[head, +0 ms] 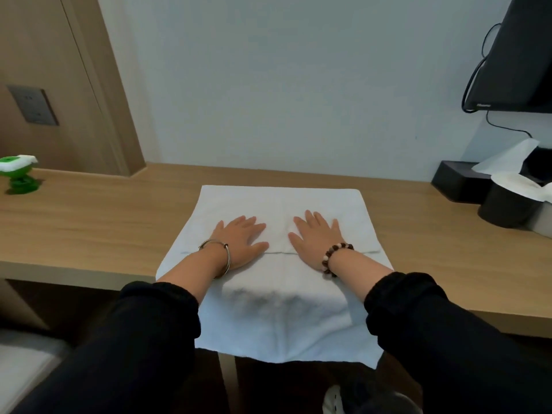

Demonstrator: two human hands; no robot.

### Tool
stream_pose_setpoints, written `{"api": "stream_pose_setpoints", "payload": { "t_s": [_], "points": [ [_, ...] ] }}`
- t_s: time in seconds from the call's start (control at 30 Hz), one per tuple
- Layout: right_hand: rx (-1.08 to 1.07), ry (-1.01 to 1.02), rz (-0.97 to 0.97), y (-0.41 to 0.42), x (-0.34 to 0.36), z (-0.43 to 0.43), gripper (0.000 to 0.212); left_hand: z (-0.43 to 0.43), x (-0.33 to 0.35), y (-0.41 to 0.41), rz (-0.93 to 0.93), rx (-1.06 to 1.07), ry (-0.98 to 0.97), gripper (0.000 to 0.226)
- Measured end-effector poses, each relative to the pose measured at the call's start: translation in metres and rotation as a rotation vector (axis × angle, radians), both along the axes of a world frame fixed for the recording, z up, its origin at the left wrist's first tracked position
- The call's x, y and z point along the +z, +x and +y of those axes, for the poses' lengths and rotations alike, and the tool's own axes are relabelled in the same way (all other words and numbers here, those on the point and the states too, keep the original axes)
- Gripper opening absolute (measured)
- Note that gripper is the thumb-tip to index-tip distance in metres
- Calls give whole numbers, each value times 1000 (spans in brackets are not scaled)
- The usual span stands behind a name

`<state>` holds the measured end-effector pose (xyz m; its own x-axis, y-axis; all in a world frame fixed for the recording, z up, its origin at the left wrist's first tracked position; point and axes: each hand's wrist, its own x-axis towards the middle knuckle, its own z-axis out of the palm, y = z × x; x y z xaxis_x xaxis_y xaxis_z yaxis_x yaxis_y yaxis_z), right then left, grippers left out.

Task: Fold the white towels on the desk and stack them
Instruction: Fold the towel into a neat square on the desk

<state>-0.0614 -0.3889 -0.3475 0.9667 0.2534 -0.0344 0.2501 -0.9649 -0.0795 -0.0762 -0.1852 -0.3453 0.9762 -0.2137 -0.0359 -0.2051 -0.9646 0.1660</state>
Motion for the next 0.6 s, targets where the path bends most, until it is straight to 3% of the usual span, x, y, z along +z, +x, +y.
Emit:
{"api": "stream_pose_setpoints", "payload": {
  "t_s": [0.1, 0.2, 0.43, 0.6],
  "points": [
    [-29, -48, -2, -14, -4, -12, 74, 23, 5, -15, 76, -9, 55, 66],
    [-9, -55, 127, -24, -11, -21, 85, 46, 9, -23, 122, 8, 40, 66],
    [-2, -47, 108, 4, -13, -10, 82, 43, -3, 2, 75, 91, 123, 55],
    [29, -39, 94, 52, -7, -6, 78, 49, -8, 44, 68, 149, 125, 62]
  ]
}}
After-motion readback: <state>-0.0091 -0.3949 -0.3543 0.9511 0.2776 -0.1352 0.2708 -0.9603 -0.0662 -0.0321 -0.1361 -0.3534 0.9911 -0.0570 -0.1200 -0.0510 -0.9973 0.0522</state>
